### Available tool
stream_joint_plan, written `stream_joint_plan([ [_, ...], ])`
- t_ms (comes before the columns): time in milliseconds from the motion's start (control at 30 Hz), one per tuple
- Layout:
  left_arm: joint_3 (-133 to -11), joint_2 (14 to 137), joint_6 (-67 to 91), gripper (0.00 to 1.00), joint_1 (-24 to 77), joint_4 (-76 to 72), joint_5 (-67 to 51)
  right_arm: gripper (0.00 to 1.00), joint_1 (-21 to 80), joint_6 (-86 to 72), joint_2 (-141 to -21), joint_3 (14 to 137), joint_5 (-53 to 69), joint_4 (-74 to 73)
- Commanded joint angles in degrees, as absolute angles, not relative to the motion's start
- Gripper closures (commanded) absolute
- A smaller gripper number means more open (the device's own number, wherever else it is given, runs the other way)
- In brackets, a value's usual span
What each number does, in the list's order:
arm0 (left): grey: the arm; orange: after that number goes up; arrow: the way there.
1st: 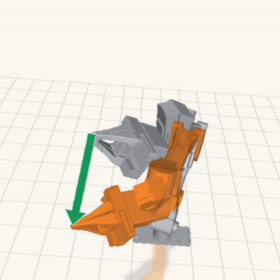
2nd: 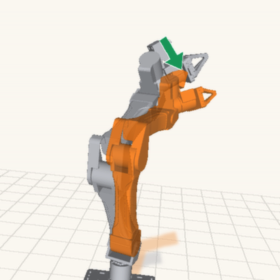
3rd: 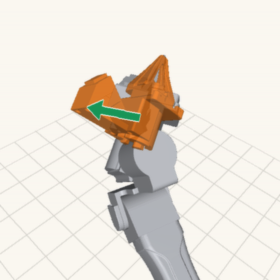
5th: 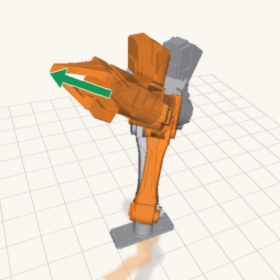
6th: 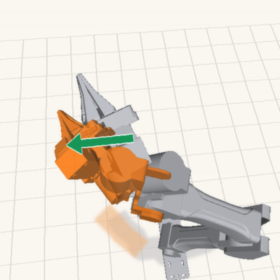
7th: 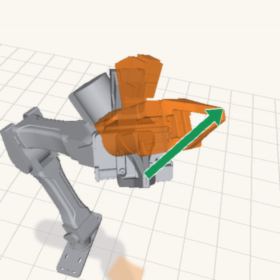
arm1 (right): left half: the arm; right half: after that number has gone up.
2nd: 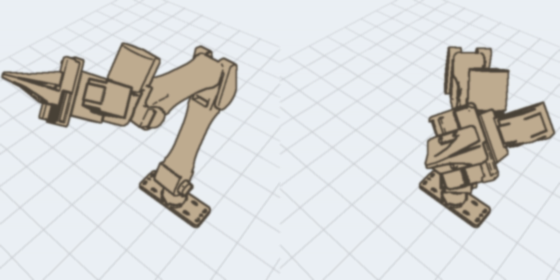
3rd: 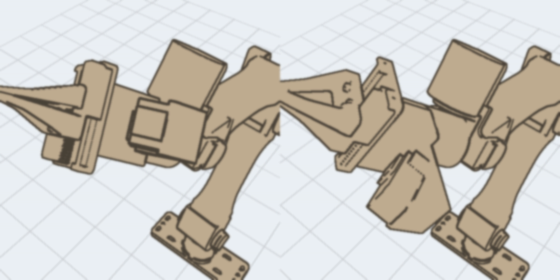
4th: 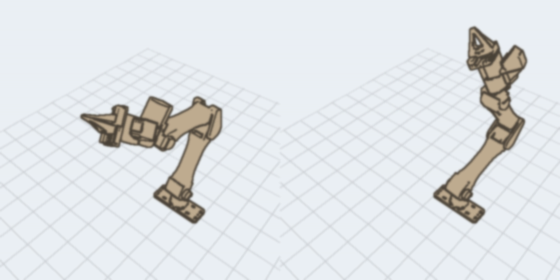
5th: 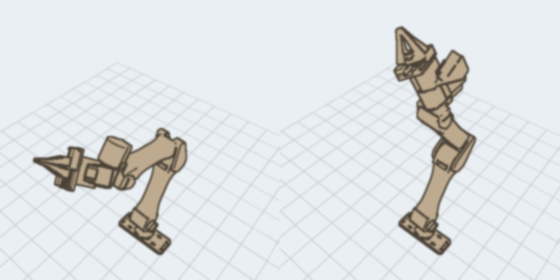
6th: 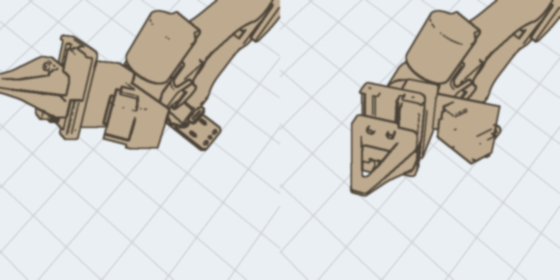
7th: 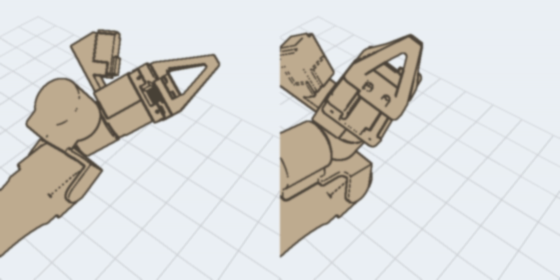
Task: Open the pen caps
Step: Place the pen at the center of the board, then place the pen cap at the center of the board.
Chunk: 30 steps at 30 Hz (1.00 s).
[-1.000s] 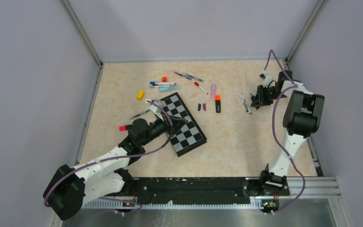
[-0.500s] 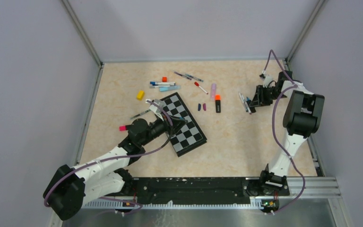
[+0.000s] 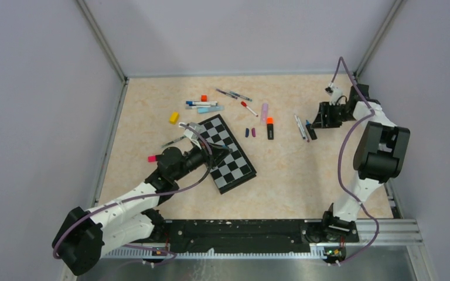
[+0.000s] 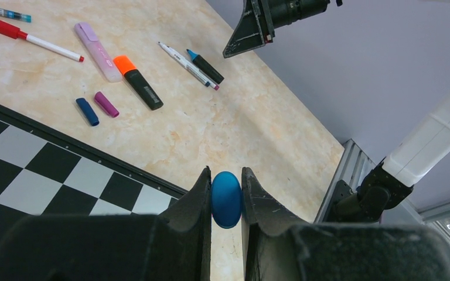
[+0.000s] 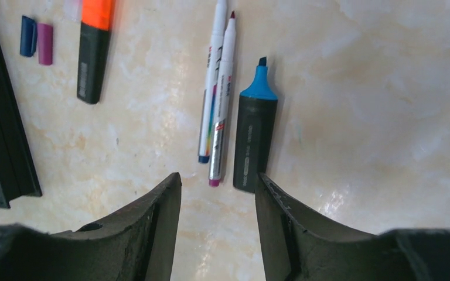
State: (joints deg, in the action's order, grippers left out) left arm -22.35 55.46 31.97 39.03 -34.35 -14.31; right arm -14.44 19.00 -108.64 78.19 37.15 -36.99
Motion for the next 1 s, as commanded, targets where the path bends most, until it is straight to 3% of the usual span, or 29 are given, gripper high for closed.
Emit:
stream_joint_plan([
  [0, -24.9, 53.6, 34.2, 1.0, 38.7, -34.1, -15.0, 0.51, -15.0, 19.9, -101.1, 75.8, 38.1, -35.5],
  [500, -32.2, 56.4, 37.4, 0.99, 38.7, -25.7, -15.8, 0.51, -16.0, 19.9, -81.3, 61.2, 48.9, -32.8],
  [767, -42.4, 65.5, 38.6, 1.0, 38.8, -17.1, -15.6, 0.47, -16.3, 16.0, -73.9, 50.8, 51.8, -25.0],
  [967, -55.3, 76.7, 35.0, 1.0, 42.2, -4.0, -8.0, 0.46, -18.8, 14.2, -72.2, 47.6, 54.8, -22.0],
])
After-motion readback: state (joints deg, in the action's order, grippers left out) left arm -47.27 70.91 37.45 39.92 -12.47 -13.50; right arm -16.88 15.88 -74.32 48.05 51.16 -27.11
